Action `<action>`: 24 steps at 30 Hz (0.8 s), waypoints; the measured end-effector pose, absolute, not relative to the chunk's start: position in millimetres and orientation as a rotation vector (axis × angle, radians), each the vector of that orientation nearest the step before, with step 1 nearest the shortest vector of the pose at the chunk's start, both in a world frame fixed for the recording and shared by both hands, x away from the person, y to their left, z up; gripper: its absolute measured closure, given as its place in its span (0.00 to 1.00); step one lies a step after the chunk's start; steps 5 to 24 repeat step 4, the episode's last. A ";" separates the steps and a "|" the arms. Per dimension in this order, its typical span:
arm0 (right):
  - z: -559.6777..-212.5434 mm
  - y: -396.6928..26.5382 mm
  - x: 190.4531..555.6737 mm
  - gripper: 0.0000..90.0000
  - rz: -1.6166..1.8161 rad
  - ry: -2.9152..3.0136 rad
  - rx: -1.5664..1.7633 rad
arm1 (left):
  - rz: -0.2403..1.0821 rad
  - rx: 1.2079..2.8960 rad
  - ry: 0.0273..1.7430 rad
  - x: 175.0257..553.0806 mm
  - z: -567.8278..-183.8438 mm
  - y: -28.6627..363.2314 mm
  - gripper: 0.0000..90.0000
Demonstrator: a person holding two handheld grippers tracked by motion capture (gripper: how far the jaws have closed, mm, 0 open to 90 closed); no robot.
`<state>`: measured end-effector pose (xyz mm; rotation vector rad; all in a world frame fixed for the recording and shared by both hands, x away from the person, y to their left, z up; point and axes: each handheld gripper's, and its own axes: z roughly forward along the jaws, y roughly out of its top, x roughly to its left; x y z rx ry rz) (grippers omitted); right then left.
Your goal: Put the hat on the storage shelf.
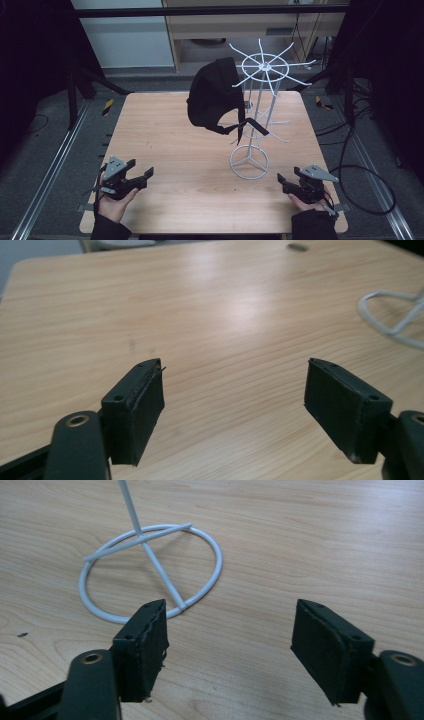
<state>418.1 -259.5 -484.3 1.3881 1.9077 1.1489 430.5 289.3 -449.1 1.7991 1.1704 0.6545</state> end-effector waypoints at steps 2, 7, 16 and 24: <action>-485.0 -260.5 418.9 0.28 1.139 1.909 1.401 | 0.653 1.807 1.207 433.2 -456.8 297.5 0.25; -486.4 -261.9 420.1 0.26 1.125 1.913 1.416 | 0.648 1.812 1.223 434.2 -460.4 301.3 0.24; -486.4 -261.9 420.1 0.26 1.125 1.913 1.416 | 0.648 1.812 1.223 434.2 -460.4 301.3 0.24; -486.4 -261.9 420.1 0.26 1.125 1.913 1.416 | 0.648 1.812 1.223 434.2 -460.4 301.3 0.24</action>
